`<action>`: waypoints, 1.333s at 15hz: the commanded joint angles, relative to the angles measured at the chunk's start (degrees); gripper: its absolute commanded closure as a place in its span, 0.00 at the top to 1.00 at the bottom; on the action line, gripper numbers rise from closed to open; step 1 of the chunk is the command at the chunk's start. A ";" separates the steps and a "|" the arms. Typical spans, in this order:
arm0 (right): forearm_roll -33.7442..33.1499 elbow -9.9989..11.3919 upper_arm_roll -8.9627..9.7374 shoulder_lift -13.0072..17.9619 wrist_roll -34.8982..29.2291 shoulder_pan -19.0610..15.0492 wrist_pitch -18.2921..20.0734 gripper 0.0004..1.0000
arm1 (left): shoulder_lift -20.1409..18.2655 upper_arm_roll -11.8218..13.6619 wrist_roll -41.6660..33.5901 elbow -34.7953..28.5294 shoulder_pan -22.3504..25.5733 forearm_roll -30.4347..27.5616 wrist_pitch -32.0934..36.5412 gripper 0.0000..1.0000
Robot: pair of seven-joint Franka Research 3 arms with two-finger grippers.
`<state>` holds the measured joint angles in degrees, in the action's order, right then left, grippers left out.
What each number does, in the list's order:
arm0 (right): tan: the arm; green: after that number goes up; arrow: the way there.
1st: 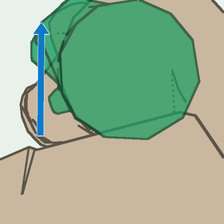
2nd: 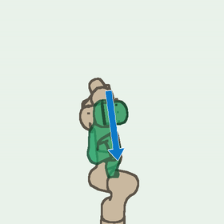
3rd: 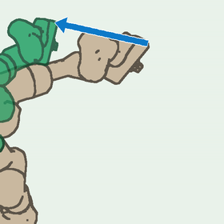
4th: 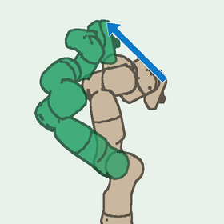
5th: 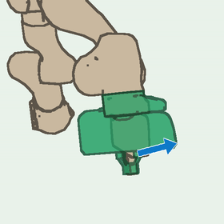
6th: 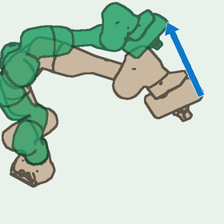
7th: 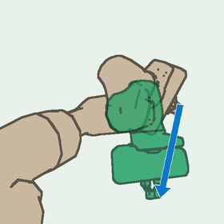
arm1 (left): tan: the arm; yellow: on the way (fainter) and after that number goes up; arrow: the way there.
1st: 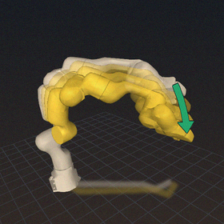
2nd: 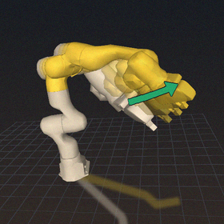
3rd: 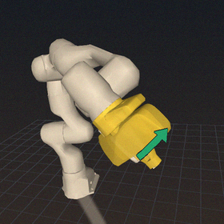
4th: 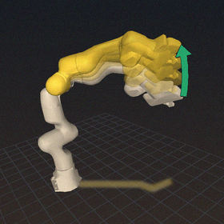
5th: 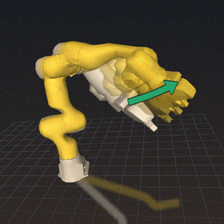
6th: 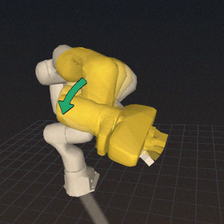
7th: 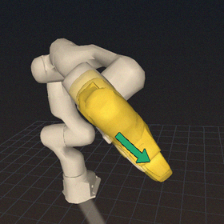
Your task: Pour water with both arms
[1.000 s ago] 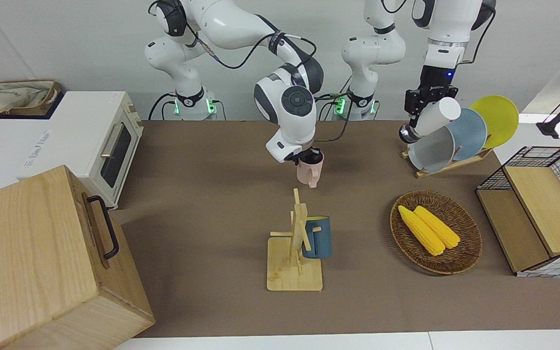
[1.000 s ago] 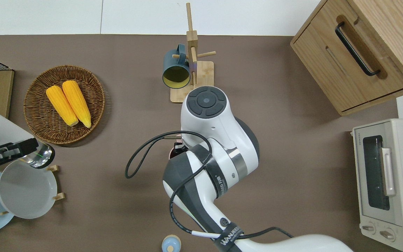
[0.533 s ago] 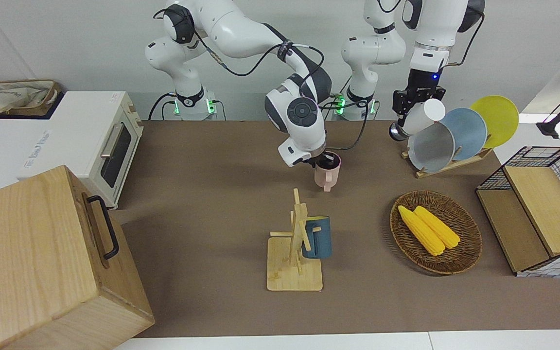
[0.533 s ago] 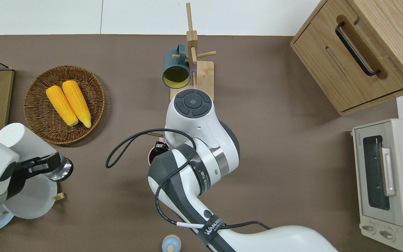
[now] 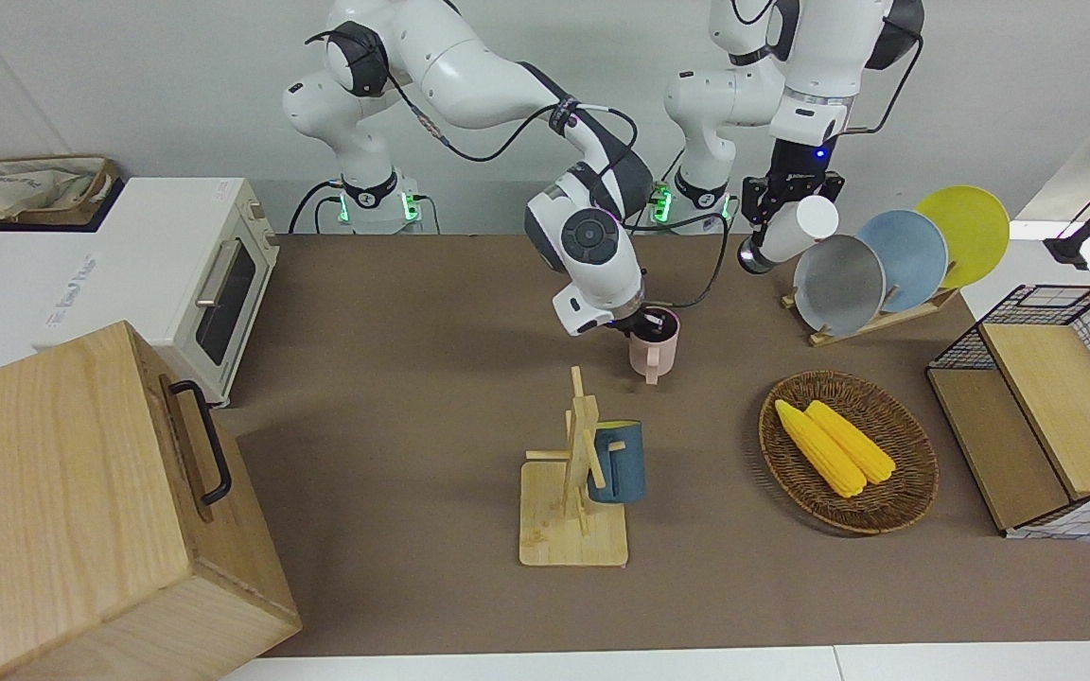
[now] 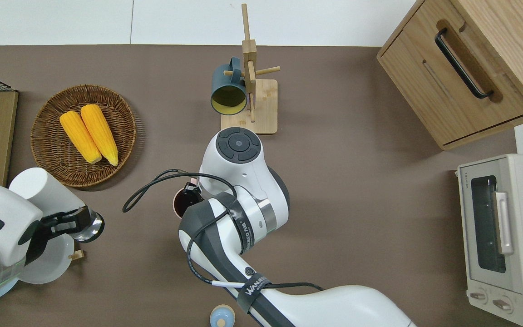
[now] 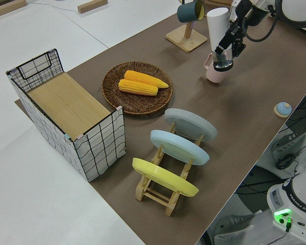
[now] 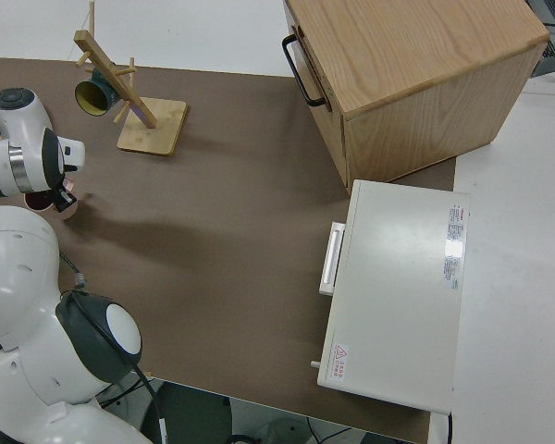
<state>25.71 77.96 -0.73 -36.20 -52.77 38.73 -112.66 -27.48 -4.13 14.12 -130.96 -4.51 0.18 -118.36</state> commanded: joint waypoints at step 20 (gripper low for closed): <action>0.66 -0.53 -1.03 10.96 -3.93 -5.24 9.99 0.99 | -2.32 0.70 0.12 -2.89 -4.02 -1.33 -0.29 0.00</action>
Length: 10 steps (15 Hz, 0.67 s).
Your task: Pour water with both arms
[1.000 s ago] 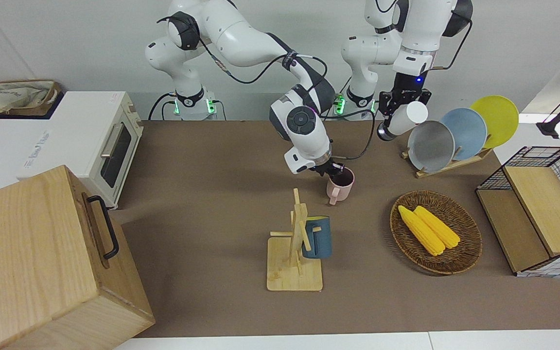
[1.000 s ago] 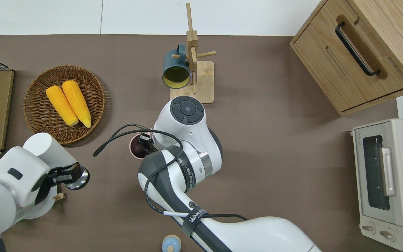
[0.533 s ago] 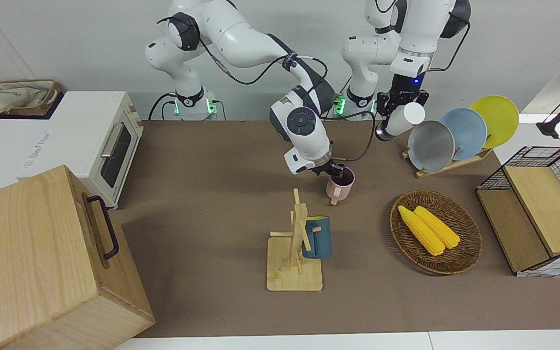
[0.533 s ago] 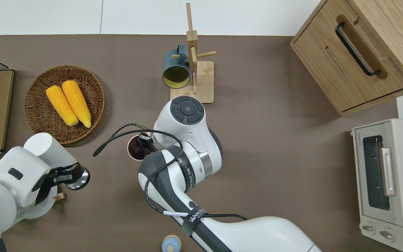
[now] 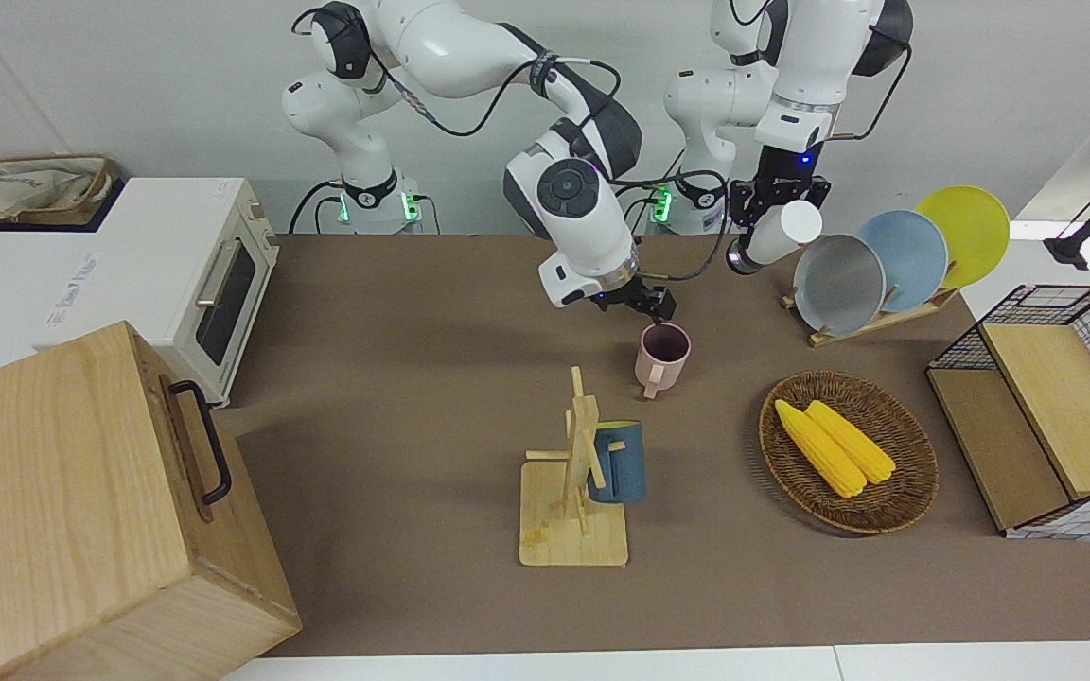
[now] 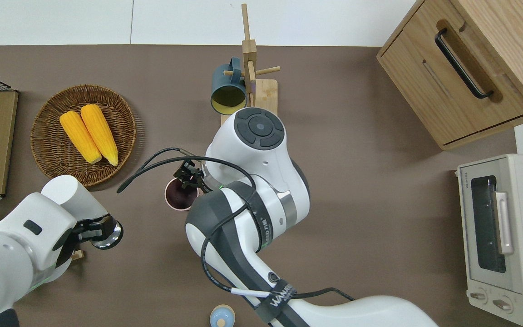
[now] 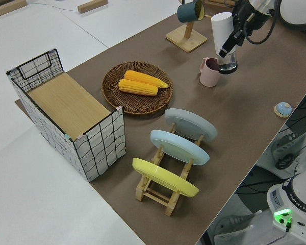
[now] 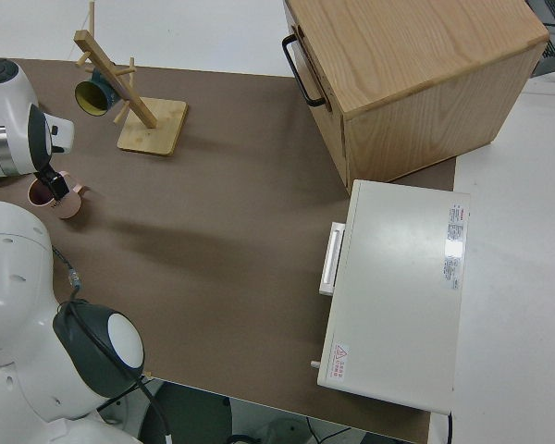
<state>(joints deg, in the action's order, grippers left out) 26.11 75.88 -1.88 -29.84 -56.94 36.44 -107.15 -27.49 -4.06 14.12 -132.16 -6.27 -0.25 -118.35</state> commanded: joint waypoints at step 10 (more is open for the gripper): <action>-15.37 5.42 0.12 15.15 20.34 -13.58 17.50 0.99 | -2.57 0.64 0.65 -6.35 -10.51 -3.43 -0.04 0.00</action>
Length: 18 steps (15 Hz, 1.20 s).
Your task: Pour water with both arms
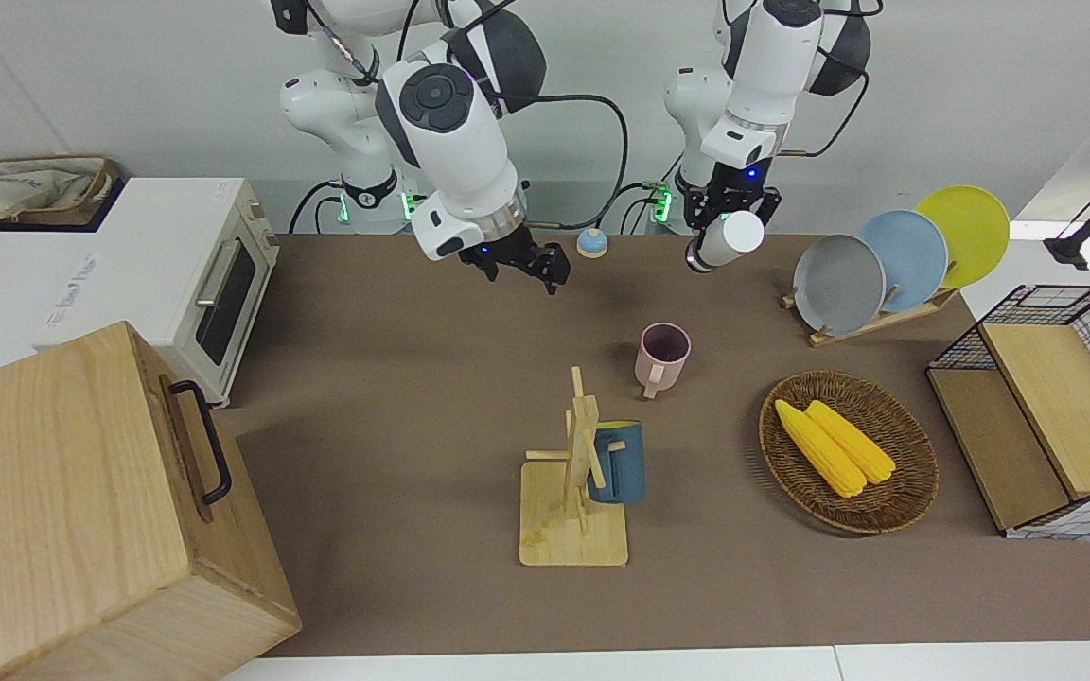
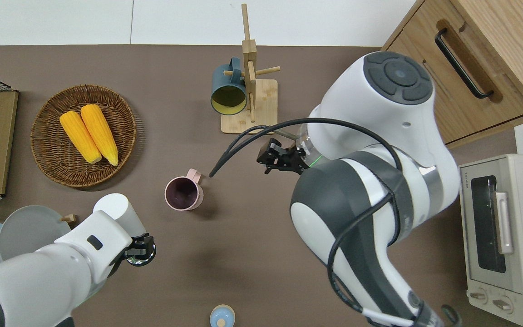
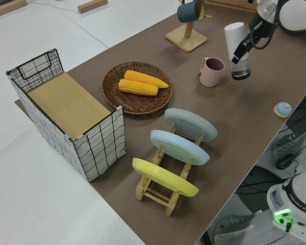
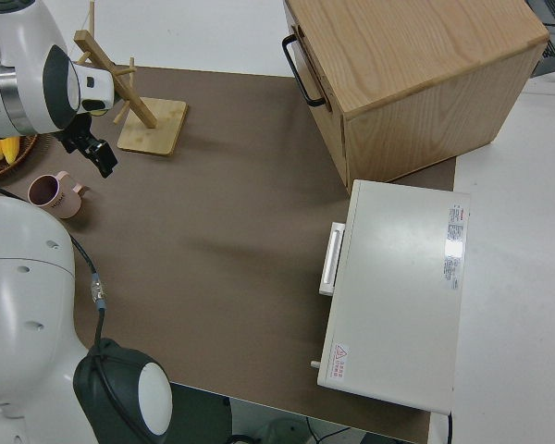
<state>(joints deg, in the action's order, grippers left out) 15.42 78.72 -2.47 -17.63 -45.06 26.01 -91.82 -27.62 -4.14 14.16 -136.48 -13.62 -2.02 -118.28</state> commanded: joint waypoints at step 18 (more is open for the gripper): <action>-14.46 3.11 0.89 10.16 47.08 -21.88 -0.02 0.99 | 9.59 -0.17 0.87 -3.01 -6.42 -4.57 -4.42 0.00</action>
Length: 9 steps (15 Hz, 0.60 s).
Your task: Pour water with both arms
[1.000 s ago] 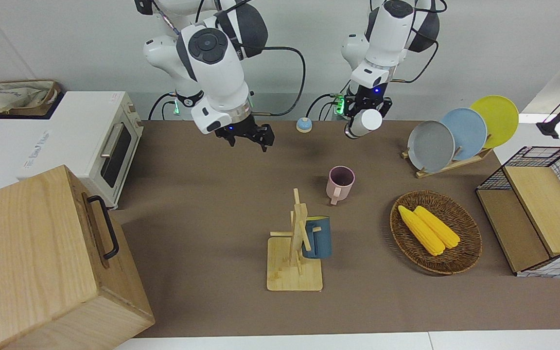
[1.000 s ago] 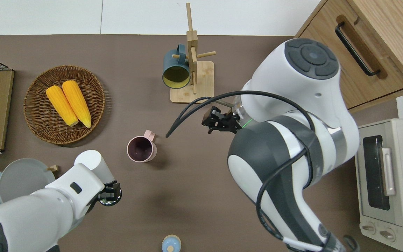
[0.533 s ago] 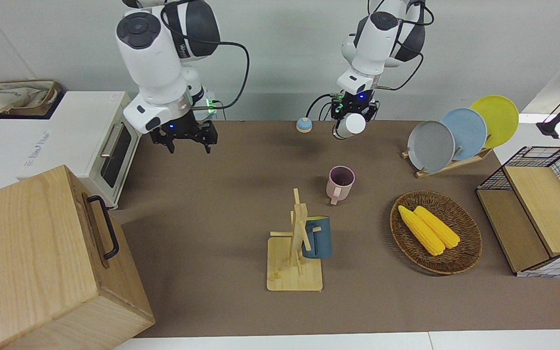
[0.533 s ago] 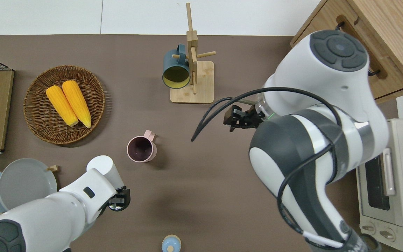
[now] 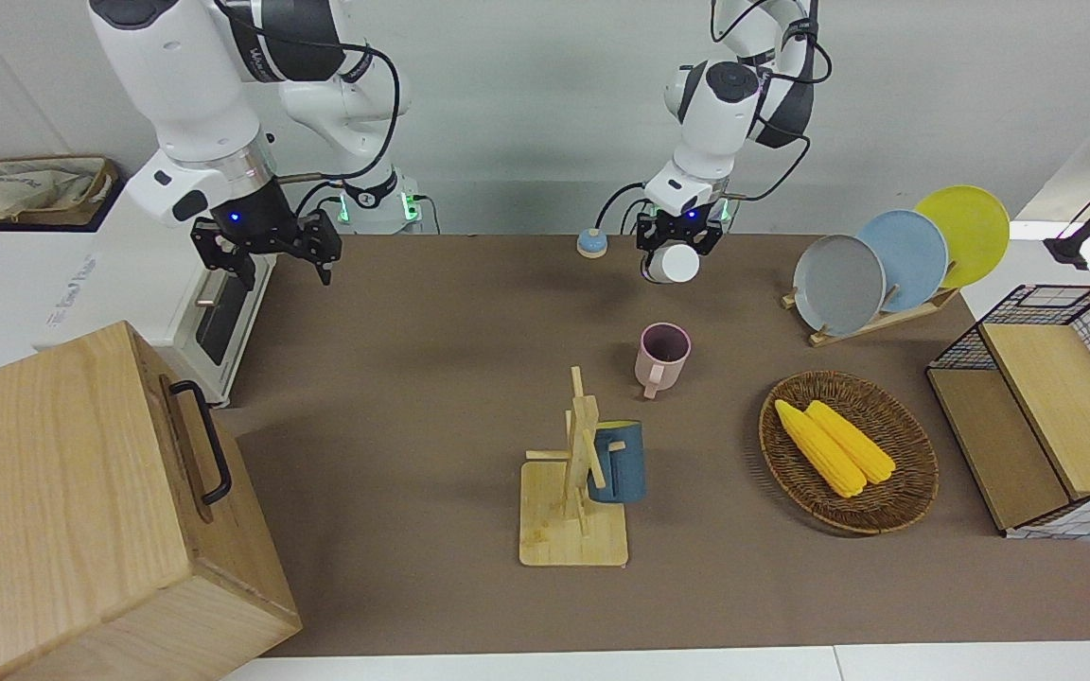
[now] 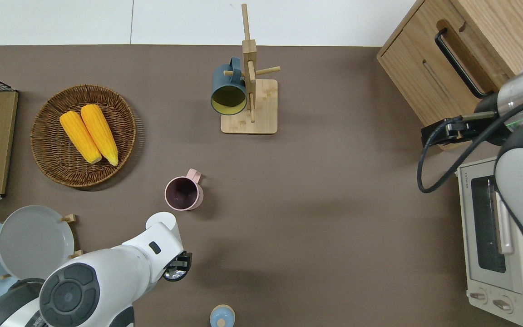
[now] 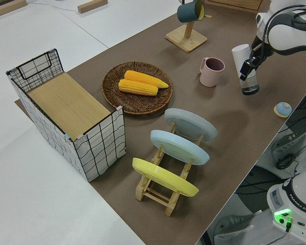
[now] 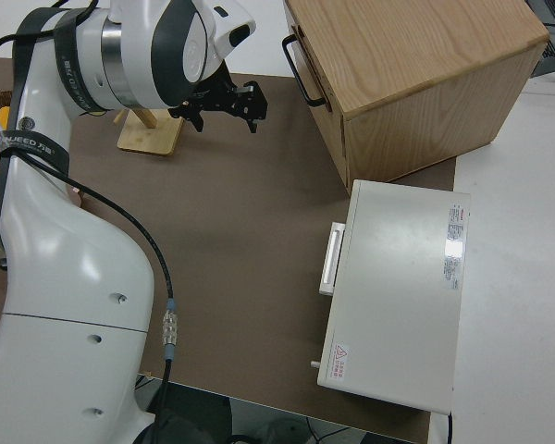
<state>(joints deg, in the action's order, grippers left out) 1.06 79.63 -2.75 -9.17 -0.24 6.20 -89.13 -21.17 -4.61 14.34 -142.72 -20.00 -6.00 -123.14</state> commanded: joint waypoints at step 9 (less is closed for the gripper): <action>0.17 2.20 1.08 2.14 4.37 -3.74 -3.42 0.99 | 10.35 1.36 -0.02 12.98 0.23 -0.50 11.59 0.00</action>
<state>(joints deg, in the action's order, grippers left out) 1.07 79.64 -2.70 -8.74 2.23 4.61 -91.27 -13.89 -3.57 14.37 -135.97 -19.93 -6.00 -118.31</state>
